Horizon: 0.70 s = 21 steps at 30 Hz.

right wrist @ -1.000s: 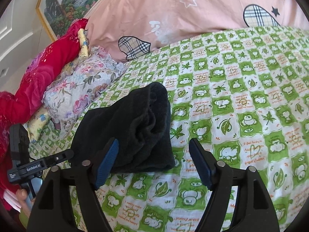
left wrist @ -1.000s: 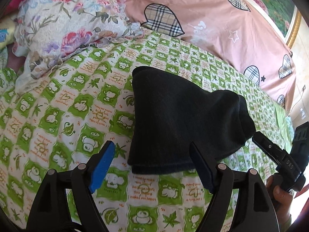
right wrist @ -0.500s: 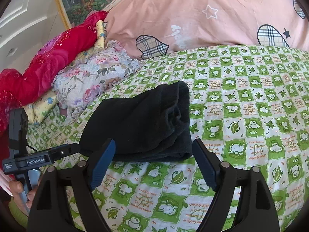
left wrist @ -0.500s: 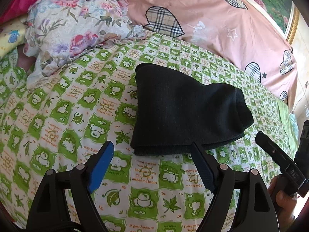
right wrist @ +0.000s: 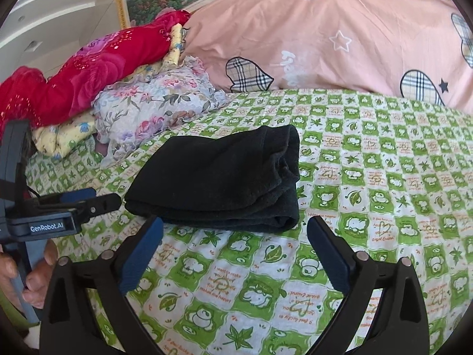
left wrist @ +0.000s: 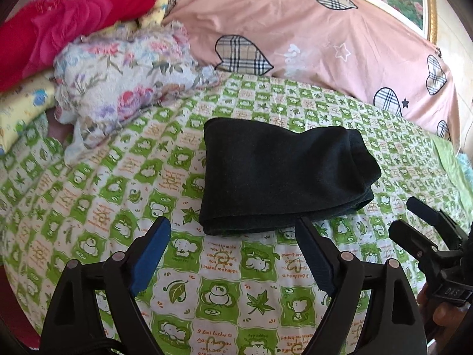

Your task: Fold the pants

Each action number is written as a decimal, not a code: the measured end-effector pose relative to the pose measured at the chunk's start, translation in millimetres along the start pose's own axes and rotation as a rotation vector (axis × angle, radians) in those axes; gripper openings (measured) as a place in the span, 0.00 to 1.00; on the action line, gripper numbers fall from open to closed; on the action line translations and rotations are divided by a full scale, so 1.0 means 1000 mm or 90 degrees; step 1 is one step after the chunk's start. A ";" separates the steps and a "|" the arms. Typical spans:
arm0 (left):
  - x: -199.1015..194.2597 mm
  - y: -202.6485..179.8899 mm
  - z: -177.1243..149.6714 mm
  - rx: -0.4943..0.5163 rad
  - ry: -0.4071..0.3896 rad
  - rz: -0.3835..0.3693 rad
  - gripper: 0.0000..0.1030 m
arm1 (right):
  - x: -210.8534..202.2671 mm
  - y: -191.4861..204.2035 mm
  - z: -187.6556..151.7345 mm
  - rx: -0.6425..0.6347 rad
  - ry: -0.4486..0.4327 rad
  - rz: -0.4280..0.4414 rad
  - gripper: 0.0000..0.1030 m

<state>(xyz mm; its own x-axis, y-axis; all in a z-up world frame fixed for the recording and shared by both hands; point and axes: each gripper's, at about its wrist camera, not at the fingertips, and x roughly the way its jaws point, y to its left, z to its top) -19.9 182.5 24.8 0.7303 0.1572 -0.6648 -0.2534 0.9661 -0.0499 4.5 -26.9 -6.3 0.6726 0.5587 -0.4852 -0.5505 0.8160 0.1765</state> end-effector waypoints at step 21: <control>0.028 -0.001 -0.015 0.002 -0.011 0.028 0.96 | 0.028 0.014 -0.013 -0.071 -0.011 -0.012 0.99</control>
<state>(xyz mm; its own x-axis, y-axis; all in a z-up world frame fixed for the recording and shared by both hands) -8.4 183.0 -5.0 0.7294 0.2030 -0.6533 -0.2832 0.9589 -0.0182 8.8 -1.8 -28.2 0.6913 0.5466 -0.4725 -0.5887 0.8053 0.0702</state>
